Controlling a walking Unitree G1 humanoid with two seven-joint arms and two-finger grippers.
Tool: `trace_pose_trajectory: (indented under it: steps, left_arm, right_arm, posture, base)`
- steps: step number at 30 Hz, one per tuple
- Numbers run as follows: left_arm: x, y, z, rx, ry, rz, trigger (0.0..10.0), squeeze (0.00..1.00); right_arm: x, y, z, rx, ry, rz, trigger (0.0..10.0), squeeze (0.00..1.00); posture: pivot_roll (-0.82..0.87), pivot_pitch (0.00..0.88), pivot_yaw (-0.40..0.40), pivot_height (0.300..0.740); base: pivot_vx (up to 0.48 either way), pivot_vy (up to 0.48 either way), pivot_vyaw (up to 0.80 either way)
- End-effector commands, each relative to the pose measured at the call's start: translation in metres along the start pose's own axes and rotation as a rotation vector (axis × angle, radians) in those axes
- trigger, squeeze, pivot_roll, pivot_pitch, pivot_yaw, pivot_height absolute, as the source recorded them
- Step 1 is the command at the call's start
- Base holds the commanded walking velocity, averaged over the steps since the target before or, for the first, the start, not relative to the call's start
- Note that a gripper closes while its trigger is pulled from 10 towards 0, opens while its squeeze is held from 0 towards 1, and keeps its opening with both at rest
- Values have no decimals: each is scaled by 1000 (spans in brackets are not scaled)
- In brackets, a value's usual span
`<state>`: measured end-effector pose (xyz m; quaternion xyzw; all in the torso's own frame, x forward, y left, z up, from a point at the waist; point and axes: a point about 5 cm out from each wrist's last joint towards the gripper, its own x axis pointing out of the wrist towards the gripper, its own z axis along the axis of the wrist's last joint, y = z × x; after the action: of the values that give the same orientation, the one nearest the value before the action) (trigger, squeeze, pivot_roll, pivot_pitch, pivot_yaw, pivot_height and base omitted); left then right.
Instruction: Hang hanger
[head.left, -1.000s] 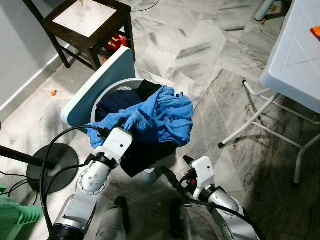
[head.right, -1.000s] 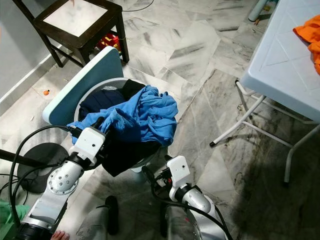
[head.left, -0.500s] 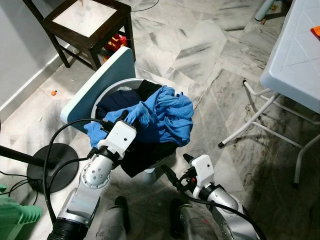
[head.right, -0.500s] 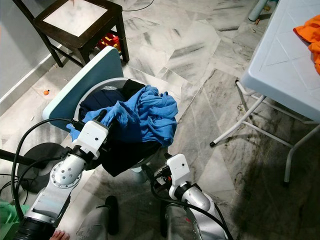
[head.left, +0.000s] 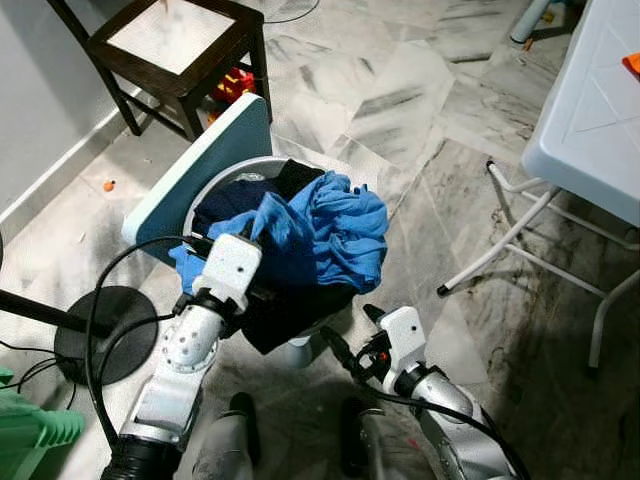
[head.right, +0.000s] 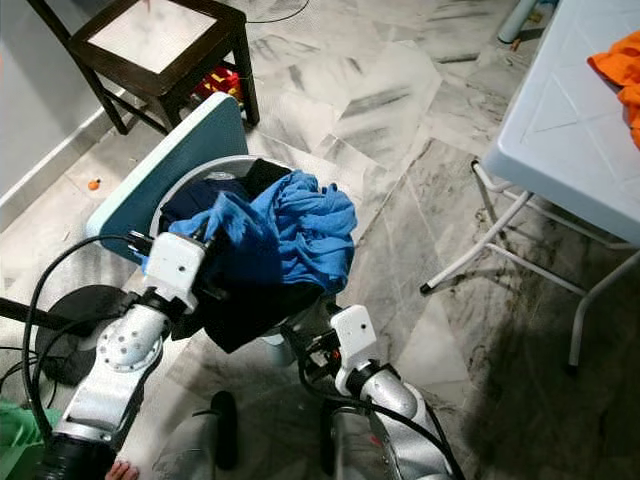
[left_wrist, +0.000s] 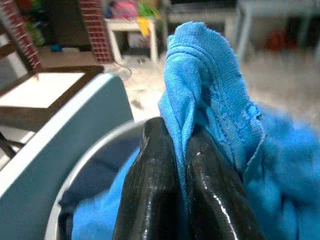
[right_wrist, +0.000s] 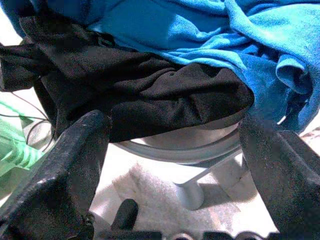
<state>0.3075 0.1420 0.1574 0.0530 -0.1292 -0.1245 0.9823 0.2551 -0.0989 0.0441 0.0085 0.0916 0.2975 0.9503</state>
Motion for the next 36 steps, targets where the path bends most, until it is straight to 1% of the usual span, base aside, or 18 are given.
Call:
trace_pose_trajectory:
  steps: [1,2,3,4,6,10,11,12,14,15,19,23,25,27,28,29,31,36]
  left_arm:
    - [2,9,9,-113,-32,8,0,0]
    - [4,12,13,-156,-42,2,0,0]
    - [4,12,13,-156,-42,2,0,0]
    - [6,14,21,-219,-72,-29,0,0]
    - [6,15,30,-269,-101,-71,0,0]
    - [0,12,48,-362,-154,-173,0,0]
    - [0,12,48,-362,-154,-173,0,0]
    - [-3,10,53,-409,-157,-210,0,0]
    - [-6,8,57,-451,-148,-253,0,0]
    - [-9,3,60,-498,-143,-297,0,0]
    - [-17,-7,65,-606,-118,-378,0,0]
    - [-27,-13,56,-574,-54,-406,0,0]
    - [-41,-14,27,-495,67,-348,0,0]
    - [-49,-15,10,-394,120,-334,0,0]
    - [-58,-18,-6,-321,174,-333,0,0]
    - [-58,-18,-6,-321,174,-333,0,0]
    - [-76,-26,-35,-224,256,-313,0,0]
    - [-84,-29,-49,-200,291,-288,0,0]
  right_arm:
    - [-5,0,-9,10,30,-8,10000,0]
    - [-5,0,-9,10,30,-7,10000,0]
    - [-5,0,-9,10,30,-7,10000,0]
    - [-6,0,-10,10,31,-5,10000,0]
    - [-6,1,-11,11,34,-3,10000,0]
    - [-7,4,-13,14,43,7,10000,0]
    - [-7,4,-13,14,43,7,10000,0]
    - [-6,6,-14,18,45,15,10000,0]
    - [-5,7,-15,21,47,20,10000,0]
    - [-5,8,-16,24,48,24,10000,0]
    - [-3,10,-17,32,53,35,10000,0]
    - [-4,8,-18,31,58,38,10000,0]
    - [-5,1,-18,25,59,21,10000,0]
    - [-5,-2,-16,23,56,3,10000,0]
    - [-7,-5,-15,30,50,-14,10000,0]
    - [-7,-5,-15,30,50,-14,10000,0]
    - [-15,-8,-17,26,54,-27,10000,0]
    - [-23,-12,-20,25,64,-45,10000,0]
  posture:
    - [13,315,-45,740]
    - [14,316,-47,740]
    - [14,316,-47,740]
    - [17,319,-49,740]
    - [22,323,-51,740]
    - [39,334,-54,740]
    - [39,334,-54,740]
    - [50,339,-54,740]
    - [57,341,-55,740]
    - [75,349,-55,740]
    - [100,355,-56,740]
    - [114,346,-54,740]
    - [91,337,-56,740]
    - [86,337,-57,740]
    - [72,326,-61,740]
    - [72,326,-61,740]
    - [44,305,-60,740]
    - [25,290,-62,740]
  base:
    - [0,0,0]
    - [0,0,0]
    - [0,0,0]
    - [0,0,0]
    - [0,0,0]
    - [0,0,0]
    - [0,0,0]
    - [0,0,0]
    - [0,0,0]
    - [0,0,0]
    - [0,0,0]
    - [0,0,0]
    - [0,0,0]
    - [0,0,0]
    - [0,0,0]
    - [0,0,0]
    - [0,0,0]
    - [0,0,0]
